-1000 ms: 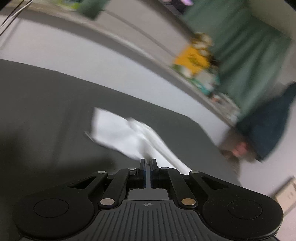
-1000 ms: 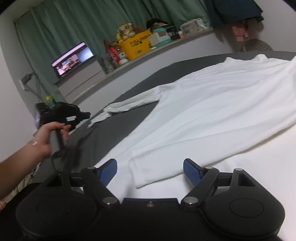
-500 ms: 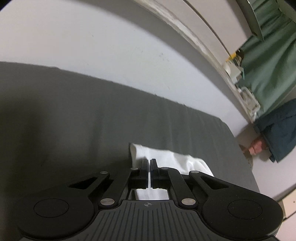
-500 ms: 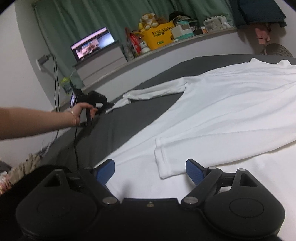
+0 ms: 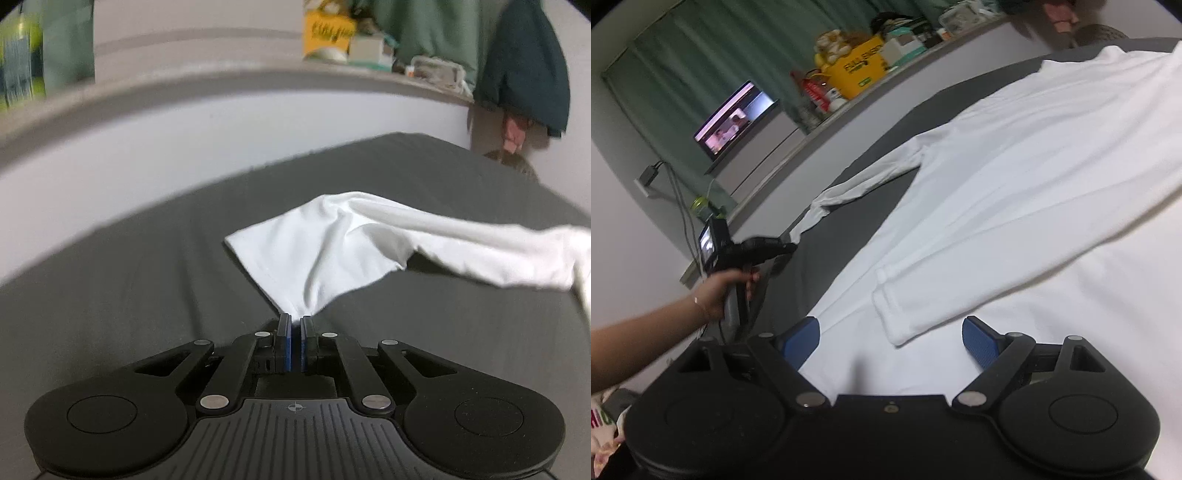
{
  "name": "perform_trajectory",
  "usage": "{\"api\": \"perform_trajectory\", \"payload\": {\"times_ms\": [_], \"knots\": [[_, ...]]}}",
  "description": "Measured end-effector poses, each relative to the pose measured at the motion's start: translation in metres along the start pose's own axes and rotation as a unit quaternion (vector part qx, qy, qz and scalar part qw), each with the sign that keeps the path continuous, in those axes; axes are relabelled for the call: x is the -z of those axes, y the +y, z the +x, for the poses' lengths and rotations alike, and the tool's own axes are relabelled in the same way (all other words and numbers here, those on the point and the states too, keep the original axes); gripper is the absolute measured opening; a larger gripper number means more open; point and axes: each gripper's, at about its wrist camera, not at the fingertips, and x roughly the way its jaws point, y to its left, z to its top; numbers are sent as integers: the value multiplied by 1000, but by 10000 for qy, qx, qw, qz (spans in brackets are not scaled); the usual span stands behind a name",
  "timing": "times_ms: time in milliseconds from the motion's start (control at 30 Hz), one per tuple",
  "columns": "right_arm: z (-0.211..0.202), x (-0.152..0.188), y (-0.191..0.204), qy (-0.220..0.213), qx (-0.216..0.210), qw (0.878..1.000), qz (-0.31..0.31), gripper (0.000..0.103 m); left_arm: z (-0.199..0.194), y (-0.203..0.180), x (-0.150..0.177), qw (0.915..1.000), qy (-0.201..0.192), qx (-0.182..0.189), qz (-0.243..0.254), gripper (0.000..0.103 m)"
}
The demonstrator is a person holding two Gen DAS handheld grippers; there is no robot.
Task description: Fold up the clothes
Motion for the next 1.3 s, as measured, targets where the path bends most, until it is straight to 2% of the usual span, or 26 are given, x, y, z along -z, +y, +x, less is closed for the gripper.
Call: {"api": "perform_trajectory", "payload": {"times_ms": [100,233,267,300,333,367,467,533,667,733,767,800,833,900,933,1033,1100,1167,1233,1300], "knots": [[0,1,0,44,11,10000,0,84,-3,-10,12,9989,-319,-316,95,4],[2,3,3,104,-26,9999,-19,84,-6,-26,15,9953,-374,-797,415,18],[2,4,4,113,-30,9999,-28,85,-6,-30,15,9932,-398,-983,488,38],[3,4,4,121,-34,9999,-38,85,-10,-28,15,9898,-424,-1249,531,75],[3,4,5,130,-38,9999,-48,85,-10,-31,15,9850,-452,-1577,537,96],[3,5,6,138,-41,9999,-57,85,-9,-30,12,9832,-470,-1688,513,103],[4,5,7,155,-60,9998,-81,85,-8,-17,10,9929,-392,-1090,266,103],[4,5,8,160,-66,9998,-92,85,-3,-5,8,9958,-271,-873,-16,103],[4,5,7,182,-70,9998,-75,86,6,19,7,9971,-107,-428,-617,103],[4,5,6,188,-71,9998,-68,87,7,24,4,9976,-134,-200,-643,103],[4,6,6,188,-79,9998,-64,87,5,29,4,9976,-210,73,-660,103],[4,6,5,190,-86,9998,-58,87,3,37,3,9946,-406,484,-818,103],[4,6,5,192,-94,9998,-52,87,5,46,-1,9901,-508,746,-1078,103],[5,6,5,198,-105,9997,-45,88,15,67,-10,9778,-519,1064,-1728,103],[5,6,5,203,-105,9997,-61,88,25,82,-15,9678,-479,1183,-2170,103],[7,6,7,227,-93,9996,-139,89,51,110,-24,9472,-322,1151,-2976,103],[8,5,9,251,-72,9994,-226,90,64,120,-32,9454,-274,1061,-3069,103],[9,5,11,272,-52,9991,-308,91,73,123,-38,9513,-176,947,-2928,100],[9,6,12,284,-45,9989,-357,92,78,118,-38,9595,-24,966,-2648,90],[9,6,12,287,-59,9989,-361,94,84,108,-42,9681,73,1084,-2260,66]]}}
